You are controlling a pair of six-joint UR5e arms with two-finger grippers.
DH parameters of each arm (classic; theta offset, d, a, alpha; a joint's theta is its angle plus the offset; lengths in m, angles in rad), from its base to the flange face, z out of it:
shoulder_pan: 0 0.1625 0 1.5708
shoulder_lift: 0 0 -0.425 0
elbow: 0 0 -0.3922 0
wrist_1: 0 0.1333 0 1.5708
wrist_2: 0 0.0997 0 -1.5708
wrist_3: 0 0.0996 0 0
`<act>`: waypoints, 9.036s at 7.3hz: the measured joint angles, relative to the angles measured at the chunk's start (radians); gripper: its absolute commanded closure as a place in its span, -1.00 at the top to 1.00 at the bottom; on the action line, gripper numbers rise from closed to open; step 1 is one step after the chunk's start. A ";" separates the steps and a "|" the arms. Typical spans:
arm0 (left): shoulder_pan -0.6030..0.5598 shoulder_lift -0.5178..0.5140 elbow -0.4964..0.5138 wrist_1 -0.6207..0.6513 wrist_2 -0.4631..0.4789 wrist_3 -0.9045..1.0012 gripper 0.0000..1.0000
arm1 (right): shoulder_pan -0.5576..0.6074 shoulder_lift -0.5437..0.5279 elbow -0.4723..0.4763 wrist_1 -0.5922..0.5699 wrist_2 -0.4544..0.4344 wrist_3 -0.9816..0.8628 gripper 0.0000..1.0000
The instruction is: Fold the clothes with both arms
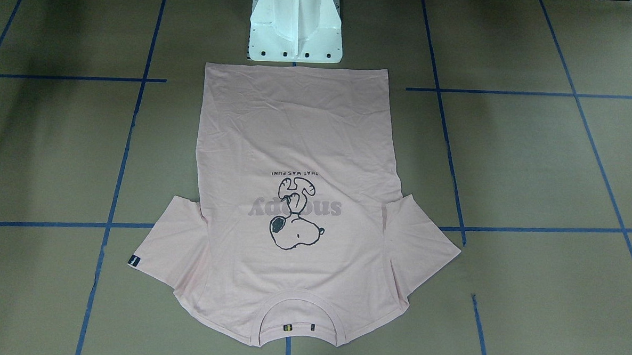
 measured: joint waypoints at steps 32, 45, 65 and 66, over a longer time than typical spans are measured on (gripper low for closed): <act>0.457 -0.177 0.069 -0.144 0.188 -0.618 1.00 | -0.661 0.334 -0.357 0.318 -0.626 0.829 -1.00; 0.477 -0.173 0.079 -0.139 0.252 -0.645 0.98 | -0.787 0.785 -0.478 -0.133 -0.765 1.036 0.99; 0.773 -0.217 0.250 -0.215 0.593 -0.977 -1.00 | -0.402 0.372 -0.231 0.082 -0.196 0.504 1.00; 0.775 -0.232 0.203 -0.131 0.592 -0.978 -1.00 | -0.402 0.371 -0.231 0.083 -0.197 0.505 1.00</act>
